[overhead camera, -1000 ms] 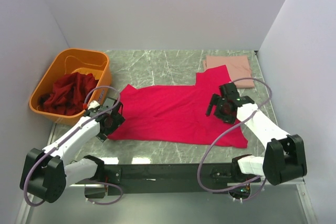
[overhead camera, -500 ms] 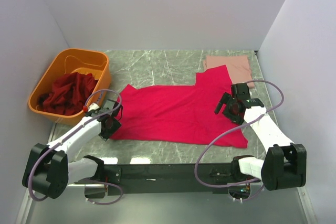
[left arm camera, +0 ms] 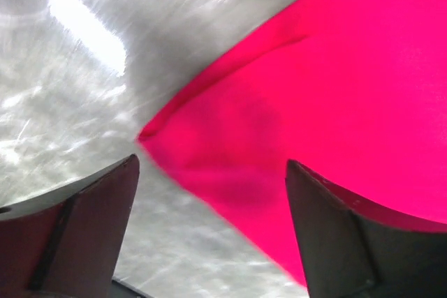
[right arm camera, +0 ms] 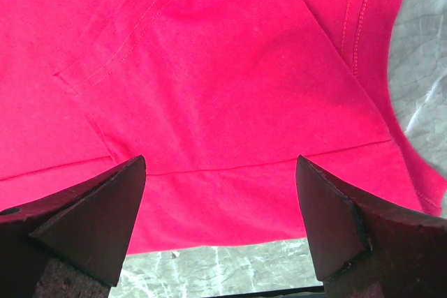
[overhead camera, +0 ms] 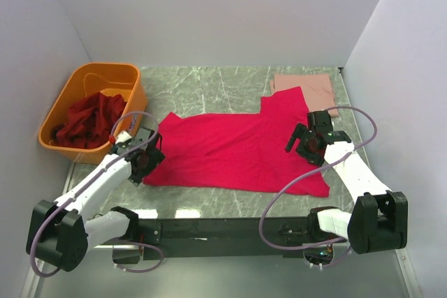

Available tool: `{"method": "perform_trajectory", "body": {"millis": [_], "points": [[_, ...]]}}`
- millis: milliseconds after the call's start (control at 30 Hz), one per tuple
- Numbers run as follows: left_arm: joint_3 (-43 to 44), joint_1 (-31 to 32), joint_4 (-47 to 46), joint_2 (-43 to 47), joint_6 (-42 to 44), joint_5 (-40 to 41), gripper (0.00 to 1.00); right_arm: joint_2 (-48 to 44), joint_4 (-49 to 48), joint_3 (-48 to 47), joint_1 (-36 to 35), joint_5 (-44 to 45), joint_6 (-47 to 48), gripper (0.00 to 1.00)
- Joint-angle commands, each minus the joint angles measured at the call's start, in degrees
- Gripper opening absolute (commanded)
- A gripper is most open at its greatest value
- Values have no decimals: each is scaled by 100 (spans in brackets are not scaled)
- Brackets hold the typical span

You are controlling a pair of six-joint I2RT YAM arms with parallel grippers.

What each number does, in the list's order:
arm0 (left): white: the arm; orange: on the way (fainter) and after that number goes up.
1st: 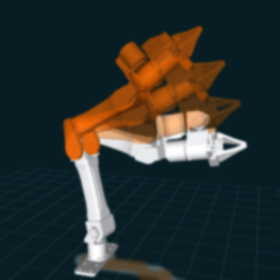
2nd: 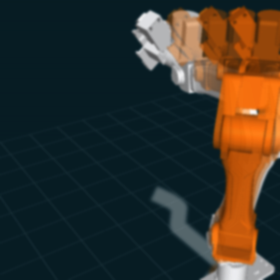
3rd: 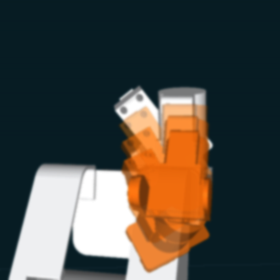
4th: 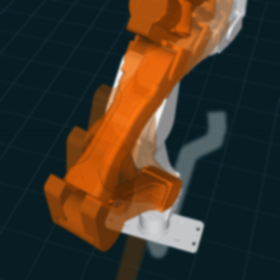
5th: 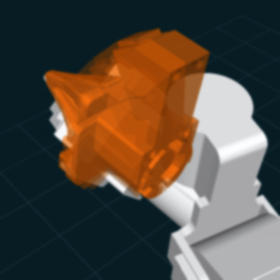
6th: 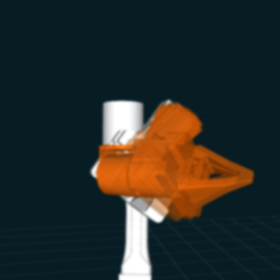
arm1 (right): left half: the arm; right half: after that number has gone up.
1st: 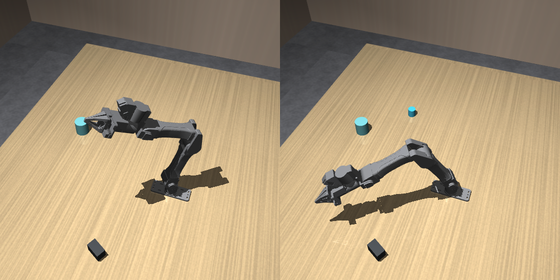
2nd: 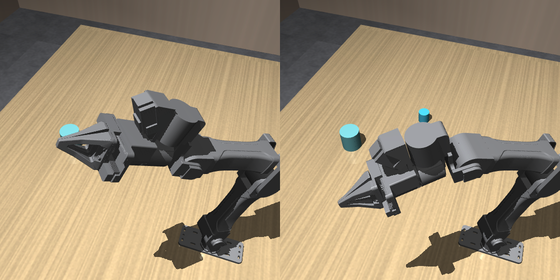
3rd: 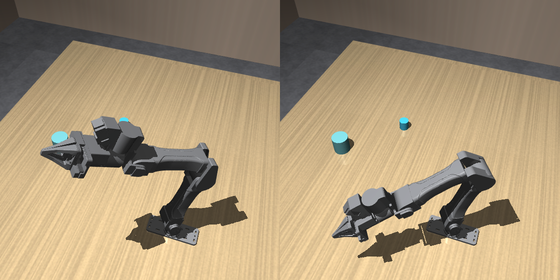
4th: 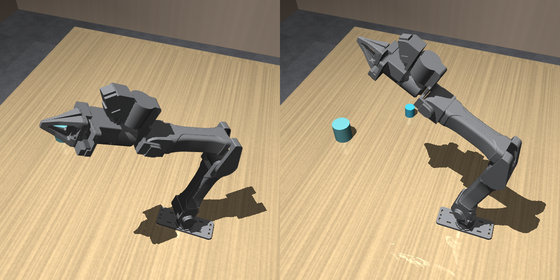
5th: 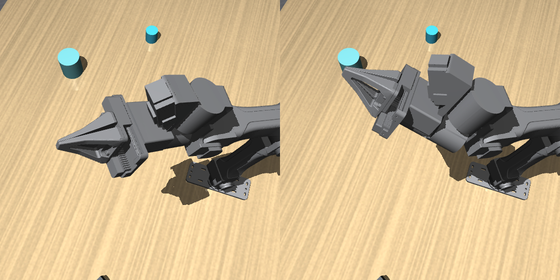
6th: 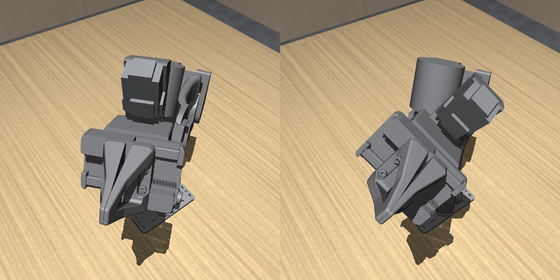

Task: Fold and stack the t-shirts
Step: Fold the tshirt

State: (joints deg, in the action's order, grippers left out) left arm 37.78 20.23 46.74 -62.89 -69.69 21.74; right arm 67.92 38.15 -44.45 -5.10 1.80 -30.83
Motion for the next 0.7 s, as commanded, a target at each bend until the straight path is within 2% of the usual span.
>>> {"method": "perform_trajectory", "body": {"millis": [0, 67, 200, 300, 533, 667], "points": [[827, 60, -16, 182, 87, 621, 94, -86, -106, -46, 27, 39, 130, 94], [985, 200, 54, 102, 61, 674, 99, -173, -115, -3, 27, 109, 138, 94], [1319, 963, 623, -170, -456, 1033, 99, -270, -133, 76, 27, 145, 138, 94], [1241, 1132, 801, -232, -817, 1105, 99, -288, -133, 112, 36, 171, 174, 94], [152, 1229, 749, 128, -1713, 666, 99, -367, -150, 173, 36, 198, 200, 94], [-542, 1229, 381, 374, -1890, 437, 91, -359, -168, 208, 44, 189, 209, 94]]}}
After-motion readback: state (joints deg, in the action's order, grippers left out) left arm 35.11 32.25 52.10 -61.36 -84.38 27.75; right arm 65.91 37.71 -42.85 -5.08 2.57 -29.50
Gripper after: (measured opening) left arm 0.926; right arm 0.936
